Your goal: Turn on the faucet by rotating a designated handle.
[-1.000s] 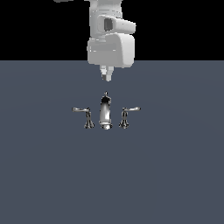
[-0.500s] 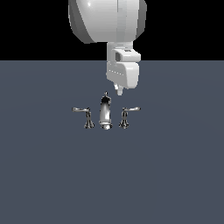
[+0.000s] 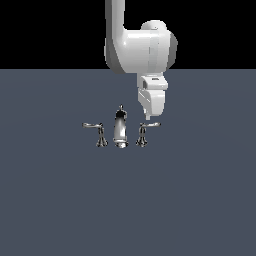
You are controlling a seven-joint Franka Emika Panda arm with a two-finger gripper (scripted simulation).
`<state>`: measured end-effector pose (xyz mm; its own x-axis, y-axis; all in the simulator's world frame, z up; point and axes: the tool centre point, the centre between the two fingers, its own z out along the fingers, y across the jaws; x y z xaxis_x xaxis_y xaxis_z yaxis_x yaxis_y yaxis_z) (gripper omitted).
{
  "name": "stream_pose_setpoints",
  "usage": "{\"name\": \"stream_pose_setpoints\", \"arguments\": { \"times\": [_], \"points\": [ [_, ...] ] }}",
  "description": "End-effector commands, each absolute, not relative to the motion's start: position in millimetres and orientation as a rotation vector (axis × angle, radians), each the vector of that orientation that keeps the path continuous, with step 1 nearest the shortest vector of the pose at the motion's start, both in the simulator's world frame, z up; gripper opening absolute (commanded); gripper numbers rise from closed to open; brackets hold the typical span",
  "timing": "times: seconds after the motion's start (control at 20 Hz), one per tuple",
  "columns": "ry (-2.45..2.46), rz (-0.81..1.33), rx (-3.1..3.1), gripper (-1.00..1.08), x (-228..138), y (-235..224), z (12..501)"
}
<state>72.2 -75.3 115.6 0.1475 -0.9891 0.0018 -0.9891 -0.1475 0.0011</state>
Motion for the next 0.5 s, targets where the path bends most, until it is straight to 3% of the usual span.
{"name": "stream_pose_setpoints", "arguments": {
  "times": [0.0,0.45],
  "points": [
    [-2.097,0.002,2.337,-1.00,77.9,-84.6,106.6],
    [-2.162,0.000,2.279,-1.00,84.8,-98.2,94.1]
  ]
}}
